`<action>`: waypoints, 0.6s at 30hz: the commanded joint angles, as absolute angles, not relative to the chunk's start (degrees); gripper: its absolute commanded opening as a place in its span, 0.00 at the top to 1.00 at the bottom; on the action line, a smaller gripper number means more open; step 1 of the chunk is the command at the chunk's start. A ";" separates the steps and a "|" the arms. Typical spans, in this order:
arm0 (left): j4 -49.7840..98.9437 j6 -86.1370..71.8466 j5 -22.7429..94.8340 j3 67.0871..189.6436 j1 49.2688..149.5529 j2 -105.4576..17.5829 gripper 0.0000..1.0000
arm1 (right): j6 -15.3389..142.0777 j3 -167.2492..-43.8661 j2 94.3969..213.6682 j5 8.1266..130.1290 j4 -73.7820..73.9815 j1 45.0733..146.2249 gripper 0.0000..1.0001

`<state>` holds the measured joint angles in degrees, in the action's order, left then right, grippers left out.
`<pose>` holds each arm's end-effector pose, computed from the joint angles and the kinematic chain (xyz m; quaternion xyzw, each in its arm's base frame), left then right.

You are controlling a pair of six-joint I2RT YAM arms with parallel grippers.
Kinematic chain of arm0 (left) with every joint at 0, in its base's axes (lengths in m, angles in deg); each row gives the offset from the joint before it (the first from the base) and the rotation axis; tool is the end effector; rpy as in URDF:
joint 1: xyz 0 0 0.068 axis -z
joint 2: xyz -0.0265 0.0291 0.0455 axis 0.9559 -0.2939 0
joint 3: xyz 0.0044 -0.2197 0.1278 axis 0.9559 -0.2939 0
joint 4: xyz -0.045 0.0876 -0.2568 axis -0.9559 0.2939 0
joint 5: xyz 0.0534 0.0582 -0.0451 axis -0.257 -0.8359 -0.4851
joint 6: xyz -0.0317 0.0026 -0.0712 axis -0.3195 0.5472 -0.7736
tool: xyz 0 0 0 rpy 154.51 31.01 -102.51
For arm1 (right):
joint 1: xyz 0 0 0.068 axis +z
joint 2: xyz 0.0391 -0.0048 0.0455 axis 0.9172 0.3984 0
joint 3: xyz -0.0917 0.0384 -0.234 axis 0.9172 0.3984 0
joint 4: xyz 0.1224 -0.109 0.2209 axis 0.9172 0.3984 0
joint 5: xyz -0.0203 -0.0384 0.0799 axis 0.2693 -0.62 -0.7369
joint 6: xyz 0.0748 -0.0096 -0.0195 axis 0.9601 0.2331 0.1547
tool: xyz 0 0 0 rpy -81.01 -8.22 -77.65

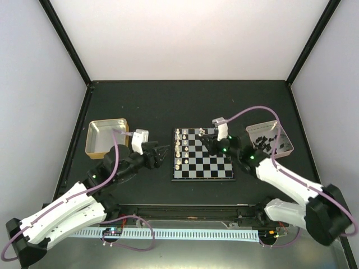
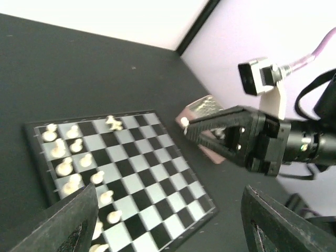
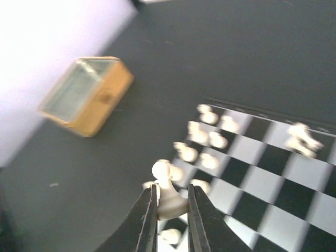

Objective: Set up the chess pieces on the board
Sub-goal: Place the chess piece on the chessboard.

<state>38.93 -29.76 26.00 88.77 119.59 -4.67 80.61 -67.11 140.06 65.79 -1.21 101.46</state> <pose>0.1527 -0.1590 0.2633 0.0774 0.7938 -0.3817 0.4671 0.2397 0.1829 0.1936 -0.1296 0.8501 0.3198 0.3977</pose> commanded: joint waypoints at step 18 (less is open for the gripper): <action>18.94 -42.67 63.95 98.91 117.12 -17.65 0.44 | 75.65 -64.11 126.69 20.11 -18.23 101.34 0.88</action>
